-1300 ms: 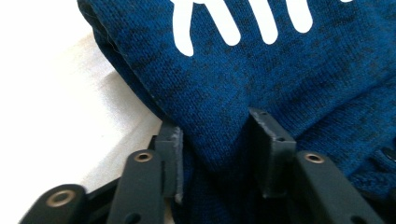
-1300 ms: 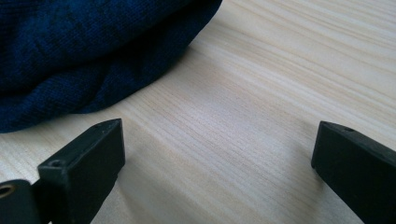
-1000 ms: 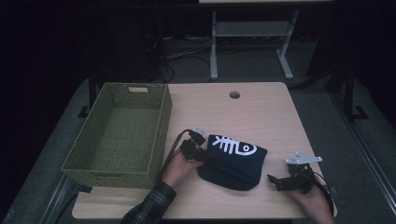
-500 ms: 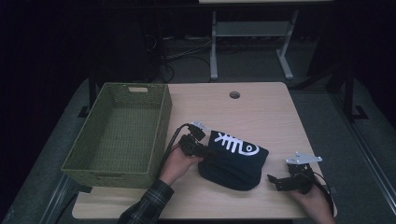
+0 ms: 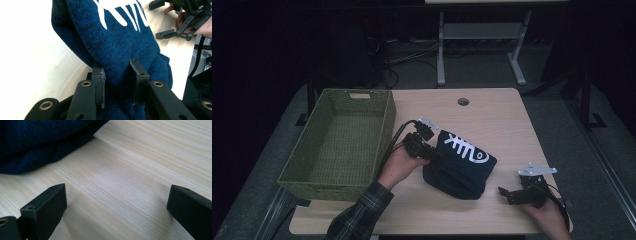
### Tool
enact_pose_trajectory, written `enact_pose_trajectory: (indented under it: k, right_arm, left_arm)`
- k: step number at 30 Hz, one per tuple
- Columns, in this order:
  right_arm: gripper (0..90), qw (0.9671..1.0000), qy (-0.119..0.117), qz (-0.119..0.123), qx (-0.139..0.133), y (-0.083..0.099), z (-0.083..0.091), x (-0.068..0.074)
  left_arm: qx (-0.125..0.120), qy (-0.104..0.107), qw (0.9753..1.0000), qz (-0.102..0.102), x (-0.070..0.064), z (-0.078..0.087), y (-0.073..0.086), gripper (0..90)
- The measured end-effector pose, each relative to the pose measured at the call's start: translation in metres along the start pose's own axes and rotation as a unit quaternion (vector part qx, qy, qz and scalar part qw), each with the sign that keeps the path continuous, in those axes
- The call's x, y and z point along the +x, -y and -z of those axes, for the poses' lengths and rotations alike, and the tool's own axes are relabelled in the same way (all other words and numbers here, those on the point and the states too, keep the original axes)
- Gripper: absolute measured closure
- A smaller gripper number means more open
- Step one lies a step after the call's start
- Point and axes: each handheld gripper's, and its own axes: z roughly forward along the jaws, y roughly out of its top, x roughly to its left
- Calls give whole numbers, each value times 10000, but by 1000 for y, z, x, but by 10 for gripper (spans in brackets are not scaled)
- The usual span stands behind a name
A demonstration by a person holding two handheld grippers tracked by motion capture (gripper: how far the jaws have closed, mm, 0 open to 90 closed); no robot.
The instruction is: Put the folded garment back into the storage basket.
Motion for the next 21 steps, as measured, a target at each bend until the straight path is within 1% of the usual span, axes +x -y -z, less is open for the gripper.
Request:
enact_pose_trajectory:
  k: [2,6,7,10,14,15,18,21]
  right_arm:
    - [25,10000,-1,-5,1,0,0,0]
    - [25,10000,0,-3,-2,0,0,0]
    - [25,10000,0,-3,-2,0,0,0]
    - [25,10000,-6,1,-3,0,0,0]
    - [25,10000,-4,2,-2,0,0,0]
    - [25,10000,-3,1,-3,0,0,0]
    - [25,10000,-3,2,-4,0,0,0]
    - [25,10000,-3,-1,-2,0,0,0]
  left_arm:
    - [24,-11,10000,-35,-1,6,-4,700]
    - [4,42,9999,-92,-3,19,-11,700]
    - [4,42,9999,-92,-3,19,-11,700]
    - [5,47,9999,-129,-4,27,-14,700]
    - [16,116,9998,-176,-5,37,-17,700]
    - [7,111,9998,-160,-6,39,-17,701]
    - [17,102,9998,-195,-6,48,-19,700]
    - [21,102,9998,-178,-4,59,-19,700]
